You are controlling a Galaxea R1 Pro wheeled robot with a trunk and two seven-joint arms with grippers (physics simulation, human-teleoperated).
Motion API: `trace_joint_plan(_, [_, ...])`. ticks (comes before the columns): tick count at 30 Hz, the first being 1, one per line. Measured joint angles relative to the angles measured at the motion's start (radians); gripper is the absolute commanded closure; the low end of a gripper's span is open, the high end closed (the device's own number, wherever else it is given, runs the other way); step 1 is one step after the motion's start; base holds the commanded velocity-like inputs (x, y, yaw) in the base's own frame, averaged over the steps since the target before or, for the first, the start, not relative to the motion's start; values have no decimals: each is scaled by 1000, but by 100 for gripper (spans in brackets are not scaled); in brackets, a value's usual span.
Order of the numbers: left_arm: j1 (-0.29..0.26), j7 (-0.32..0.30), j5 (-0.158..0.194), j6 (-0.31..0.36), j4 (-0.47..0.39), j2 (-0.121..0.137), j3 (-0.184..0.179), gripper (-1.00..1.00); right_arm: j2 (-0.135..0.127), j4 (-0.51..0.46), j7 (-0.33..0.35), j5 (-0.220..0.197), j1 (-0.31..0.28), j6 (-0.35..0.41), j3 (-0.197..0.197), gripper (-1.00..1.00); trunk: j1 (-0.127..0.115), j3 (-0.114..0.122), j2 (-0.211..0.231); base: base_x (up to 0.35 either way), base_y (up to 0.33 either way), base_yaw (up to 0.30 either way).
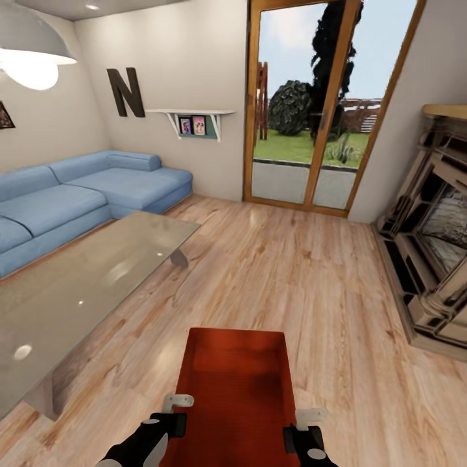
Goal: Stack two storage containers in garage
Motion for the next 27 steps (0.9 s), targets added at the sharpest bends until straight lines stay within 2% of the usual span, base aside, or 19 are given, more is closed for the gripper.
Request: trace_joint_plan(27, [0,0,0,0,0,0,0,100,0,0,0,0,0,1,0,100,0,0,0,0,0,300])
